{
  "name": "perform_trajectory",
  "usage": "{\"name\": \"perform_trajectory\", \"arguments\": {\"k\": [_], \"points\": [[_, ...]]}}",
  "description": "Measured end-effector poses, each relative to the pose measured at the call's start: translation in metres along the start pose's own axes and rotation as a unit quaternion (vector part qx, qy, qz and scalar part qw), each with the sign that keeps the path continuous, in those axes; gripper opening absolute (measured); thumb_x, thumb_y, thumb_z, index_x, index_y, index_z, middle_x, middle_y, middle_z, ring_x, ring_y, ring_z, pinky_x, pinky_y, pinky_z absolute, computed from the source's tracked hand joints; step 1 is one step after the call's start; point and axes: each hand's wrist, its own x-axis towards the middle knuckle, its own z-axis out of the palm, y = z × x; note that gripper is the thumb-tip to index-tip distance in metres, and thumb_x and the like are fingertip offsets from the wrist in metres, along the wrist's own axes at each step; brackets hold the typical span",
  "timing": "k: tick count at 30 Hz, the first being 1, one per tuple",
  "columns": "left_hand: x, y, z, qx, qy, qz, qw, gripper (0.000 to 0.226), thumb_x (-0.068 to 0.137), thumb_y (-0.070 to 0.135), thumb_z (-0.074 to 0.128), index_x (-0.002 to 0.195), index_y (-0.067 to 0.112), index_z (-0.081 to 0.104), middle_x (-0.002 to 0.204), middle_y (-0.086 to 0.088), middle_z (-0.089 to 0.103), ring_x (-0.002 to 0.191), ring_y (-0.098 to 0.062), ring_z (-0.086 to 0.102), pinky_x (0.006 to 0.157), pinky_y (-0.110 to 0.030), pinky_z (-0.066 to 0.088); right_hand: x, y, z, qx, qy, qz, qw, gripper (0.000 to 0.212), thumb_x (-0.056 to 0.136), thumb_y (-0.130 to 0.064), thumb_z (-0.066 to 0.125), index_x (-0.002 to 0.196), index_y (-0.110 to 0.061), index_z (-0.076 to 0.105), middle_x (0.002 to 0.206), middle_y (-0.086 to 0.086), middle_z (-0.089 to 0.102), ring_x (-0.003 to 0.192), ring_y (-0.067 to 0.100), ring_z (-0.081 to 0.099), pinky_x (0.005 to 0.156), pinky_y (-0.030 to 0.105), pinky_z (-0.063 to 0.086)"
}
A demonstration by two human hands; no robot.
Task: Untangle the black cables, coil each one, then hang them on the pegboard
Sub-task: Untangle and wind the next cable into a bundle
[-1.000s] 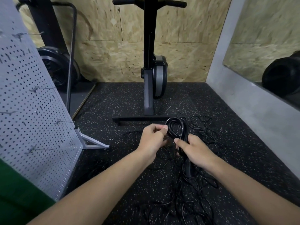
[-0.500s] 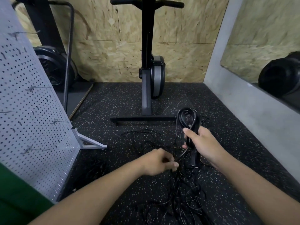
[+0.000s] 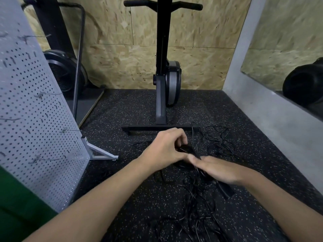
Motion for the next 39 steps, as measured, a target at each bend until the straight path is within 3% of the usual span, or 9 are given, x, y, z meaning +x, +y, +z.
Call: {"name": "perform_trajectory", "arguments": {"k": [5, 8, 13, 18, 21, 25, 28, 31, 39], "points": [[-0.004, -0.007, 0.0, -0.01, -0.003, -0.033, 0.999, 0.051, 0.056, 0.049, 0.099, 0.086, 0.022, 0.068, 0.091, 0.008, 0.058, 0.083, -0.008, 0.055, 0.071, -0.018, 0.046, -0.001, -0.002, 0.001, -0.034, -0.047, -0.055, 0.997, 0.037, 0.107, -0.049, 0.048, 0.127, -0.021, 0.061, 0.114, 0.003, 0.069, 0.102, 0.02, 0.065, 0.099, 0.031, 0.05], [-0.003, -0.003, 0.003, -0.018, -0.008, -0.044, 0.999, 0.044, 0.063, 0.049, 0.097, 0.088, 0.023, 0.072, 0.093, 0.009, 0.062, 0.087, -0.007, 0.059, 0.076, -0.02, 0.05, -0.004, -0.002, -0.002, -0.016, -0.041, -0.063, 0.997, 0.03, 0.109, -0.04, 0.049, 0.094, -0.014, 0.053, 0.084, 0.003, 0.046, 0.077, 0.021, 0.043, 0.073, 0.034, 0.039], [-0.002, -0.011, -0.006, -0.094, 0.007, -0.134, 0.986, 0.009, 0.095, 0.04, 0.073, 0.098, 0.032, 0.077, 0.097, 0.014, 0.075, 0.096, -0.002, 0.068, 0.093, -0.033, 0.056, -0.001, 0.01, -0.014, 0.051, 0.014, -0.042, 0.998, 0.029, 0.108, -0.036, 0.051, 0.085, -0.02, 0.052, 0.072, -0.011, 0.057, 0.065, 0.005, 0.056, 0.07, 0.027, 0.045], [-0.014, -0.035, -0.005, -0.172, -0.076, -0.207, 0.96, 0.02, 0.101, 0.026, 0.068, 0.119, 0.032, 0.076, 0.115, 0.013, 0.076, 0.114, -0.007, 0.068, 0.107, -0.037, 0.052, 0.002, 0.027, -0.018, 0.08, 0.053, -0.044, 0.994, 0.028, 0.105, -0.043, 0.056, 0.078, -0.042, 0.065, 0.078, -0.02, 0.065, 0.077, 0.002, 0.063, 0.081, 0.03, 0.049], [-0.015, -0.04, 0.0, -0.099, -0.04, -0.195, 0.975, 0.013, 0.096, 0.028, 0.075, 0.108, 0.026, 0.078, 0.101, 0.011, 0.077, 0.099, -0.004, 0.071, 0.098, -0.031, 0.055, 0.003, 0.026, -0.013, 0.088, 0.053, -0.048, 0.994, 0.013, 0.106, -0.042, 0.055, 0.104, -0.04, 0.067, 0.091, -0.018, 0.063, 0.088, 0.005, 0.062, 0.078, 0.027, 0.055], [-0.01, -0.033, 0.007, -0.064, 0.023, -0.232, 0.97, 0.006, 0.095, 0.025, 0.077, 0.092, 0.021, 0.08, 0.085, 0.009, 0.078, 0.072, -0.008, 0.073, 0.077, -0.03, 0.062, 0.006, 0.024, -0.009, 0.021, 0.082, -0.046, 0.995, 0.033, 0.099, -0.062, 0.05, 0.123, -0.042, 0.061, 0.116, 0.01, 0.071, 0.099, 0.016, 0.072, 0.084, 0.034, 0.062], [-0.003, -0.016, 0.007, -0.203, 0.075, -0.303, 0.928, 0.009, 0.097, 0.015, 0.074, 0.089, 0.012, 0.078, 0.087, -0.004, 0.078, 0.075, -0.019, 0.077, 0.069, -0.038, 0.066, 0.009, 0.021, -0.005, -0.018, 0.151, -0.046, 0.987, 0.03, 0.1, -0.06, 0.049, 0.119, -0.04, 0.06, 0.112, 0.0, 0.072, 0.093, 0.011, 0.072, 0.086, 0.037, 0.059], [0.001, -0.008, 0.005, -0.293, 0.098, -0.332, 0.891, 0.012, 0.098, 0.01, 0.072, 0.088, 0.006, 0.076, 0.082, -0.009, 0.072, 0.073, -0.015, 0.072, 0.07, -0.039, 0.066, 0.01, 0.012, 0.0, -0.084, 0.244, -0.04, 0.965, 0.028, 0.107, -0.044, 0.049, 0.119, -0.022, 0.061, 0.089, -0.004, 0.063, 0.077, 0.008, 0.057, 0.07, 0.029, 0.047], [0.002, -0.004, 0.013, -0.402, 0.163, -0.388, 0.813, 0.013, 0.102, 0.005, 0.064, 0.096, -0.004, 0.071, 0.098, -0.015, 0.07, 0.091, -0.021, 0.068, 0.072, -0.037, 0.066, 0.022, 0.003, 0.017, 0.027, 0.209, -0.035, 0.977, 0.023, 0.105, -0.047, 0.051, 0.118, -0.03, 0.061, 0.101, -0.009, 0.073, 0.096, 0.007, 0.07, 0.092, 0.038, 0.054]]}}
